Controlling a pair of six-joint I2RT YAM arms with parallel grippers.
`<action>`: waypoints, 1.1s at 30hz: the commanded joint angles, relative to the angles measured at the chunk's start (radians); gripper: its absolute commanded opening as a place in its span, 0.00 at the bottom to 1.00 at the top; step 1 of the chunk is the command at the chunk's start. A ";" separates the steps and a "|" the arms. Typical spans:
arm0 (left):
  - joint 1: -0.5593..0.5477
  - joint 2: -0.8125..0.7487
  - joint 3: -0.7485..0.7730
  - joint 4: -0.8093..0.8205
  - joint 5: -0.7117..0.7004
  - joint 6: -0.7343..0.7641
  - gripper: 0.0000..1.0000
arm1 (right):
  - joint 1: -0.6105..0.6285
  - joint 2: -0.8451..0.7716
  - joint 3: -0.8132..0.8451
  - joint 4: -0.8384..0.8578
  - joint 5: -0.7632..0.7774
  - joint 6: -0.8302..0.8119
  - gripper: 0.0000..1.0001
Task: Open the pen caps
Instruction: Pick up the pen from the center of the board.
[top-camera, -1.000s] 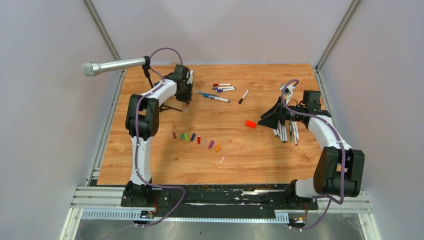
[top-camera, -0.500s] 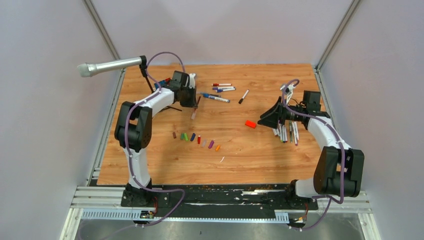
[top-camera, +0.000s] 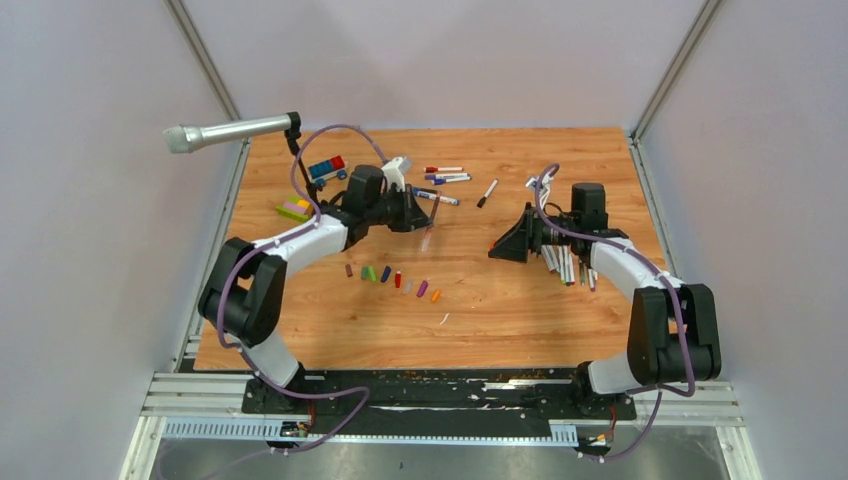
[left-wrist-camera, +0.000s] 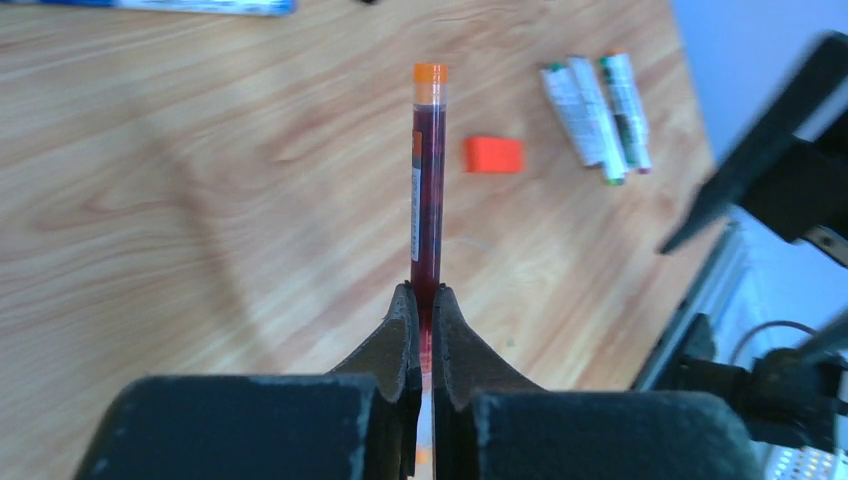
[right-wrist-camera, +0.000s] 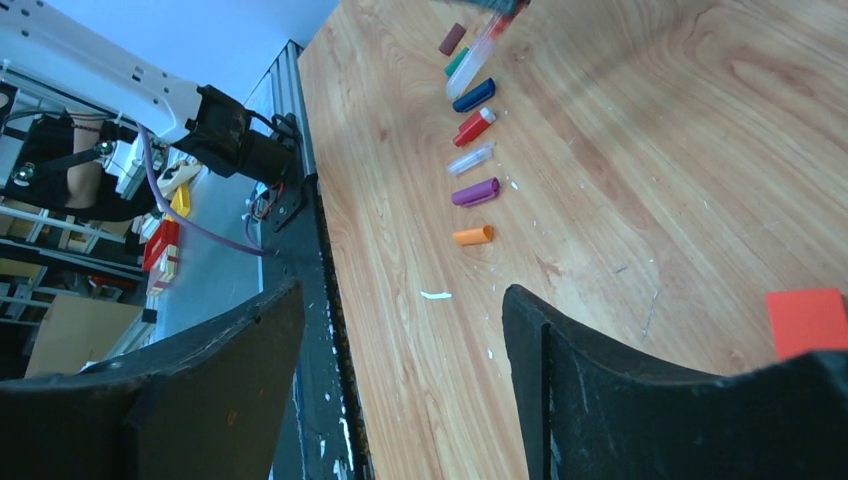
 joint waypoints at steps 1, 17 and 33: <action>-0.084 -0.097 -0.126 0.381 0.036 -0.194 0.00 | 0.032 -0.018 -0.030 0.252 0.022 0.240 0.74; -0.303 -0.154 -0.289 0.635 -0.143 -0.326 0.00 | 0.061 0.008 -0.013 0.220 0.048 0.338 0.97; -0.365 -0.117 -0.304 0.730 -0.149 -0.386 0.00 | 0.067 0.068 -0.032 0.392 0.016 0.624 0.86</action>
